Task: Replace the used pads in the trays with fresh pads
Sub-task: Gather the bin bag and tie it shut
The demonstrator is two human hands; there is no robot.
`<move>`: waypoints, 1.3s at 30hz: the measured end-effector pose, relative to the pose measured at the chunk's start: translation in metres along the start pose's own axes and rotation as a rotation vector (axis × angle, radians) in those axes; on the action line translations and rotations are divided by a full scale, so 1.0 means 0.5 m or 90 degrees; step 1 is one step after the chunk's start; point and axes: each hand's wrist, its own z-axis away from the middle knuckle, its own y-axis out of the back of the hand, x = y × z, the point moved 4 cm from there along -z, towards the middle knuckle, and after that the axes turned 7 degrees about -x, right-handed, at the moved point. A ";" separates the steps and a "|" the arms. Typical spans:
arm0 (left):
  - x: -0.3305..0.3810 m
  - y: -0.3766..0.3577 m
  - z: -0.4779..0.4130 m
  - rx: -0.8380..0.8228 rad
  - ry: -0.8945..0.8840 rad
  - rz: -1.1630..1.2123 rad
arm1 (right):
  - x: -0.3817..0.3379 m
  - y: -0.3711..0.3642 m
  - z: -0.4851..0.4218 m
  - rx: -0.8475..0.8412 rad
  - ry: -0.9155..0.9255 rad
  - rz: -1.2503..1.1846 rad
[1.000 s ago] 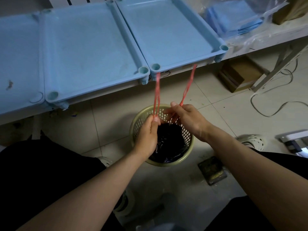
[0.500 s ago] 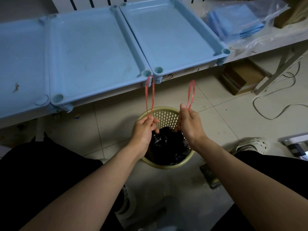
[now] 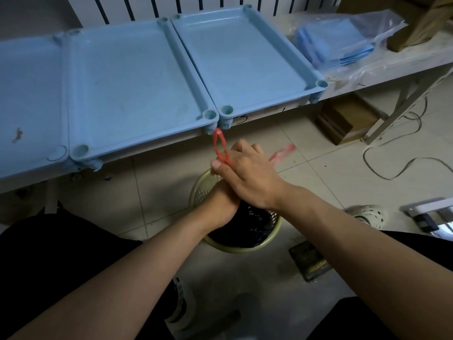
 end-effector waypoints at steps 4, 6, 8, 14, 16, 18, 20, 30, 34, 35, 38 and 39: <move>-0.031 0.028 0.000 -0.062 0.134 0.097 | 0.061 0.014 0.025 -0.091 -0.068 0.176; -0.037 0.049 0.002 -0.064 0.173 0.061 | 0.095 0.007 0.046 -0.124 -0.127 0.228; -0.042 0.065 0.002 -0.083 0.205 0.073 | 0.110 0.004 0.062 -0.093 -0.187 0.165; -0.041 0.093 -0.003 -0.028 0.194 0.127 | 0.073 -0.022 0.087 -0.092 -0.114 -0.306; -0.039 0.095 0.002 -0.042 0.182 0.087 | 0.061 -0.036 0.096 -0.168 -0.105 -0.318; -0.038 0.098 0.006 -0.064 0.170 0.038 | 0.068 -0.033 0.094 -0.150 -0.122 -0.330; -0.034 0.095 0.010 -0.089 0.135 -0.002 | 0.086 -0.022 0.084 -0.051 -0.163 -0.392; -0.009 0.077 0.042 0.057 -0.235 -0.510 | 0.063 -0.079 0.055 -0.160 -0.240 -0.583; -0.033 0.082 0.044 0.126 -0.168 -0.409 | 0.071 -0.088 0.052 -0.151 -0.274 -0.503; -0.036 0.086 0.046 0.134 -0.156 -0.396 | 0.076 -0.089 0.052 -0.129 -0.286 -0.497; -0.031 0.083 0.053 0.141 -0.159 -0.420 | 0.072 -0.080 0.047 -0.043 -0.284 -0.459; -0.025 0.080 0.055 0.148 -0.170 -0.439 | 0.068 -0.076 0.044 -0.012 -0.258 -0.387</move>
